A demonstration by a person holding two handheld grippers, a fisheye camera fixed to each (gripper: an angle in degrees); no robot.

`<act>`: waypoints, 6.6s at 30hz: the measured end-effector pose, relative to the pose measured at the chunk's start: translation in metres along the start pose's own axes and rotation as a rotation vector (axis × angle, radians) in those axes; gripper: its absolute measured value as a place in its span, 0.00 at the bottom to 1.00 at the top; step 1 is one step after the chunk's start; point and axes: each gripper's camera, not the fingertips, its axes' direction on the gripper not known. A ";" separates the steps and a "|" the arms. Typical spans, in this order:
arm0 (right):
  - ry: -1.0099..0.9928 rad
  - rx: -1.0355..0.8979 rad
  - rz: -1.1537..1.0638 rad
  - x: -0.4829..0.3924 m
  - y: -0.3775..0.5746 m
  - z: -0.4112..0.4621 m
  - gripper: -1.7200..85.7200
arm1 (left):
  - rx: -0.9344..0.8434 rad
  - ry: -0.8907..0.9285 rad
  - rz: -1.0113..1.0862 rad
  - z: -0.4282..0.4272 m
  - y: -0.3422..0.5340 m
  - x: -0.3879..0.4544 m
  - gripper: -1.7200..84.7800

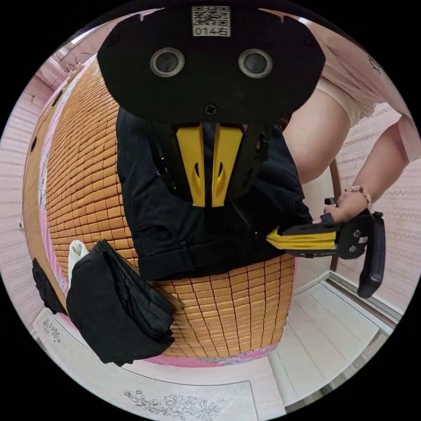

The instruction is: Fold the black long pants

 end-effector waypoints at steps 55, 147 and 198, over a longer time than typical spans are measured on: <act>0.055 0.221 1.594 -0.028 0.888 -0.273 0.12 | 0.066 -0.192 -0.325 -0.045 0.053 0.084 0.05; 0.089 -0.199 0.974 -0.039 0.899 -0.331 0.01 | -0.548 -0.003 0.901 0.239 0.076 0.655 0.07; 0.128 0.331 1.595 -0.039 0.978 -0.458 0.03 | -0.025 0.281 -0.549 0.014 0.045 -0.007 0.01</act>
